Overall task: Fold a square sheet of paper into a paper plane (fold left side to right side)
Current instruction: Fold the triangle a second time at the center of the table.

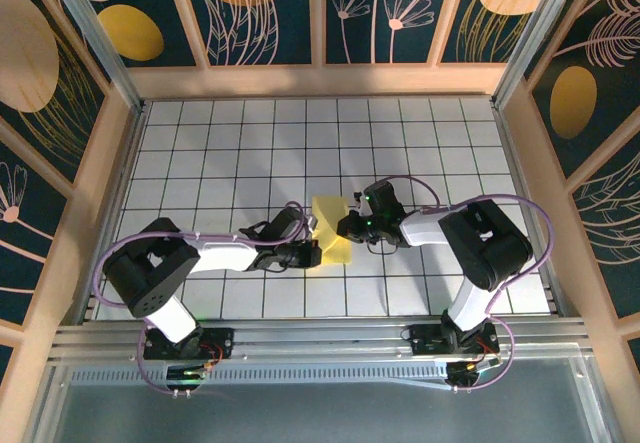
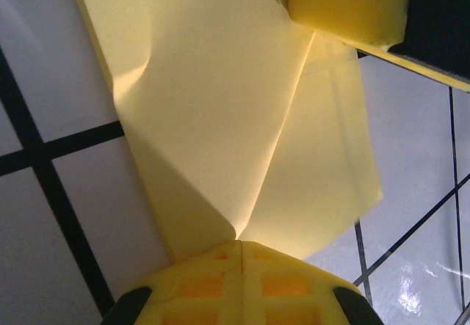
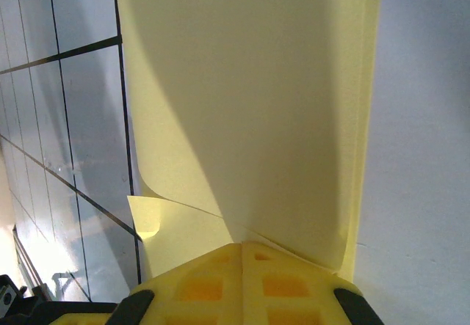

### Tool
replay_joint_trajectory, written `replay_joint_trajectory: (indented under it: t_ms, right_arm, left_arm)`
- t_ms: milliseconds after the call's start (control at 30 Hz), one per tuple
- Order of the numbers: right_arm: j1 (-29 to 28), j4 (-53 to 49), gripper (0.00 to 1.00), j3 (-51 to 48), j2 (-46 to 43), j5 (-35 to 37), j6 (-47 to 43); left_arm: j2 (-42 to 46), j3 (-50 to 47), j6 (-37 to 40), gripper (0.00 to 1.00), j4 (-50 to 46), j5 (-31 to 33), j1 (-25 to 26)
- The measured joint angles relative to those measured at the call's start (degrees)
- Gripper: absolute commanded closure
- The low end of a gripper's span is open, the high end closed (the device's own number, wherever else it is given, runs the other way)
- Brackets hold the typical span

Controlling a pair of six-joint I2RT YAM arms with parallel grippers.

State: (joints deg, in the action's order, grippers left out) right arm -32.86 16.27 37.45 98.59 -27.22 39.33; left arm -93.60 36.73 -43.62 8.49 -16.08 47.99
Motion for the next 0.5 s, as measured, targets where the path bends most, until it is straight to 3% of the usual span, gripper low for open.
replay_joint_trajectory:
  t_ms: [500]
  right_arm:
    - [0.00, -1.18, 1.00, 0.63, 0.07, -0.02, -0.04]
  left_arm:
    - [8.87, -4.96, 0.00, 1.00, -3.41, 0.74, 0.00]
